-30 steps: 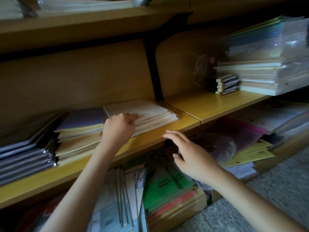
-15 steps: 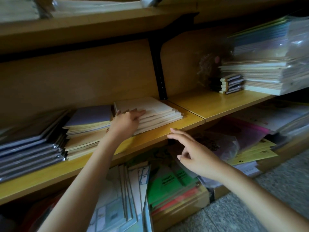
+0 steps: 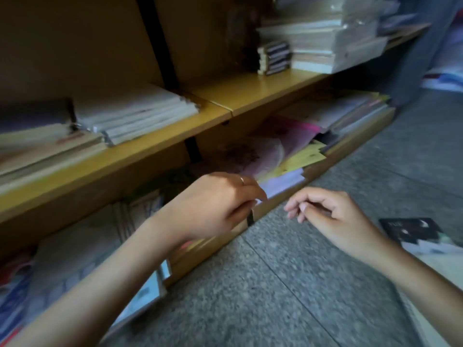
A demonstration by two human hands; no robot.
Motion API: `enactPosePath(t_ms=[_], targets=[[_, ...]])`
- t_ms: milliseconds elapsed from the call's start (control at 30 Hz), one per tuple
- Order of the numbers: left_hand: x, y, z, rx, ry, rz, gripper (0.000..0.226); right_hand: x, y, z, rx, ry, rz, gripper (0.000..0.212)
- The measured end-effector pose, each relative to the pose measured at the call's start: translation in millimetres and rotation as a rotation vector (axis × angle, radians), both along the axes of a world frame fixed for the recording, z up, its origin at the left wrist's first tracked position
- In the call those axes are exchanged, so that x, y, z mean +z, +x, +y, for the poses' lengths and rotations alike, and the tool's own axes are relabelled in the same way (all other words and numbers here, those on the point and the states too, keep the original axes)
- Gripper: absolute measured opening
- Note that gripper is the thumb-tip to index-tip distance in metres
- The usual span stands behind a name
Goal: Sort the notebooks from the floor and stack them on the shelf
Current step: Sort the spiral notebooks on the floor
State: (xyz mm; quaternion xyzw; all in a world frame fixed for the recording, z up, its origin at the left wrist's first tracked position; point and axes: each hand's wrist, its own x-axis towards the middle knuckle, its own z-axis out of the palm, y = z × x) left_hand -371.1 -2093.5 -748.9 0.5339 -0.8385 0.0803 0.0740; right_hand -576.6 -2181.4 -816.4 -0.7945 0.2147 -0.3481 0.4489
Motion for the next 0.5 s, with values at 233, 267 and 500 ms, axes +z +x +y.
enactPosePath(t_ms=[233, 267, 500], targets=[[-51.8, -81.1, -44.8, -0.247, 0.088, 0.187, 0.027, -57.0, -107.4, 1.3, -0.307, 0.185, 0.242, 0.014], [-61.4, -92.3, -51.1, -0.271, 0.115, 0.194, 0.027, -68.9, -123.8, -2.8, -0.369, 0.17, 0.39, 0.016], [-110.9, -145.6, -71.6, -0.353, 0.206, 0.211, 0.029, -130.3, -227.3, -5.5, -0.792, 0.283, 1.274, 0.115]])
